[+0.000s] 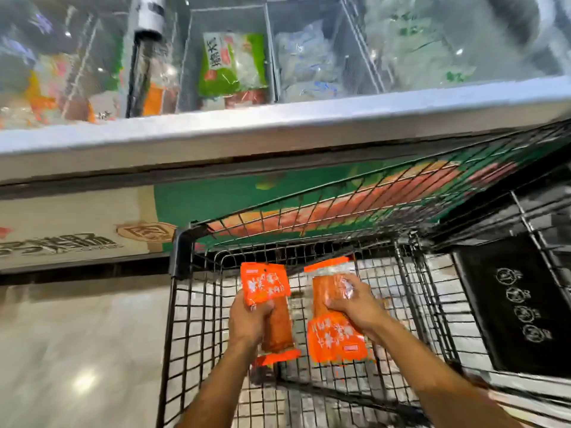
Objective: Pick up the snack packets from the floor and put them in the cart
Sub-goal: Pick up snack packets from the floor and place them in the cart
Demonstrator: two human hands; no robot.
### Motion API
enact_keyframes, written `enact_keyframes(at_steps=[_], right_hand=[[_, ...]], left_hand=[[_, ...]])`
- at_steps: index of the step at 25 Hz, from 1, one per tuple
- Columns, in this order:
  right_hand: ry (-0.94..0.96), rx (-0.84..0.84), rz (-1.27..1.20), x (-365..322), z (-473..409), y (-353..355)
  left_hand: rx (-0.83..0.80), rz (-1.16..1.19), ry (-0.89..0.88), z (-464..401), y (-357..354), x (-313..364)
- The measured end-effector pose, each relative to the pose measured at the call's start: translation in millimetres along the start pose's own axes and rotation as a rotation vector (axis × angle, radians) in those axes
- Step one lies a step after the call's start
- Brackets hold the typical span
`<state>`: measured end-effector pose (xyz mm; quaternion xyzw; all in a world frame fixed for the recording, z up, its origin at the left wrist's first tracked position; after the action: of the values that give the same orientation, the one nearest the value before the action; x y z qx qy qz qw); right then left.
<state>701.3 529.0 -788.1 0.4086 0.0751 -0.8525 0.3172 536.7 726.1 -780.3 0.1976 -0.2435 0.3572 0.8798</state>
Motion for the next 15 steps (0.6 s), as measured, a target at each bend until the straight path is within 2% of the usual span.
enact_keyframes(at_steps=[3, 6, 8, 9, 11, 15], right_hand=[[0.031, 0.027, 0.034, 25, -49, -13], [0.072, 0.155, 0.128, 22, -66, -11], [0.097, 0.232, 0.303, 4, -57, -6], [0.113, 0.245, 0.446, -6, -49, -5], [0.139, 0.227, 0.749, -20, -39, -6], [0.186, 0.141, 0.857, -63, -8, -8]], left_hand=[[0.058, -0.039, 0.007, -45, -4, -13], [0.249, -0.231, -0.184, -45, -1, 9], [0.411, -0.422, -0.315, -25, -3, 34], [0.455, -0.500, -0.324, -17, -4, 41], [0.492, -0.678, -0.295, -9, -9, 45], [0.440, -0.864, -0.413, 31, -20, 69]])
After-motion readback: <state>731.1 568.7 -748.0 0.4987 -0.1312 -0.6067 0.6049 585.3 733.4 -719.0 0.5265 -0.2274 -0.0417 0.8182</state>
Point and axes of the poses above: each hand's wrist, its own z-axis away from the middle knuckle, its own y-axis out of the back of the hand, x = y × z, the point moved 9 cm from there along -z, towards the middle knuckle, and after that the axes turned 7 degrees about y, right-handed, at the moved point
